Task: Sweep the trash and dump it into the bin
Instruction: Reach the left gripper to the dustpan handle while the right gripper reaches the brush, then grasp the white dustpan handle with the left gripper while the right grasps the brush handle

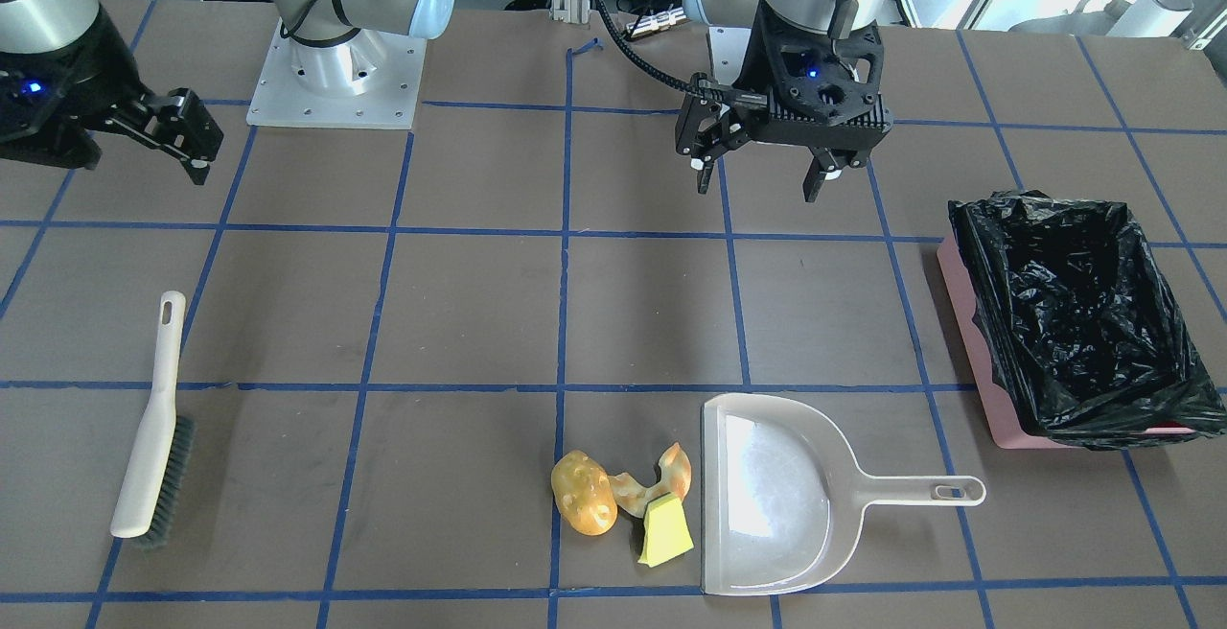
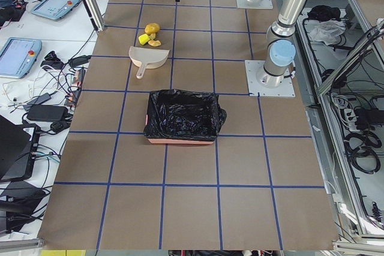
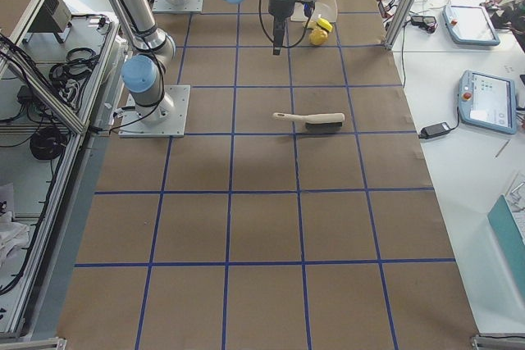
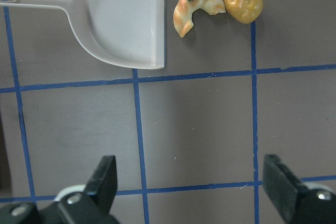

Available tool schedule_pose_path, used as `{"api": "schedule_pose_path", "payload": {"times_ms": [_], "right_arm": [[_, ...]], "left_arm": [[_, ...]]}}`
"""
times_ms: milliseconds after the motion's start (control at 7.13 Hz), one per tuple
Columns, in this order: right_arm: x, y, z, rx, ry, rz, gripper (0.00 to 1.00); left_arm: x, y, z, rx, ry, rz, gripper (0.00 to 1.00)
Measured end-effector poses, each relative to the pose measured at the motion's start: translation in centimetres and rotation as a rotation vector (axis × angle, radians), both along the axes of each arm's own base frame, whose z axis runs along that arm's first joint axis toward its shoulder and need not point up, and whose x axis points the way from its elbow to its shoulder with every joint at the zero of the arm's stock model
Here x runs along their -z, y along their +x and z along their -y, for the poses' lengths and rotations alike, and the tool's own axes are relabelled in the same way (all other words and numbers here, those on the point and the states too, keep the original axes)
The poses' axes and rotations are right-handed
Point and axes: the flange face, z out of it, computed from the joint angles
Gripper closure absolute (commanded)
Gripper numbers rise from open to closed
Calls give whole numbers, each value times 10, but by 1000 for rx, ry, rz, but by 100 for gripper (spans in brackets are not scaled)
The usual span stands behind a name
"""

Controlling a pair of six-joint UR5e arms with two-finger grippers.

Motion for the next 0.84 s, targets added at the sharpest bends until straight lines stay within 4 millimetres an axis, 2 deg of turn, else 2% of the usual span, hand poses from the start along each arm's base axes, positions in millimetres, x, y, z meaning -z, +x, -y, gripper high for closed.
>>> {"api": "schedule_pose_path", "payload": {"times_ms": [140, 421, 561, 841], "right_arm": [[36, -26, 11, -21, -4, 6, 1], [110, -61, 25, -84, -75, 15, 1], [136, -68, 33, -125, -99, 24, 1], [175, -84, 43, -186, -110, 90, 2]], "left_arm": [[21, 17, 10, 23, 37, 10, 0], [92, 47, 31, 103, 93, 28, 0], [120, 57, 42, 213, 102, 85, 0], [153, 75, 66, 501, 105, 226, 0]]}}
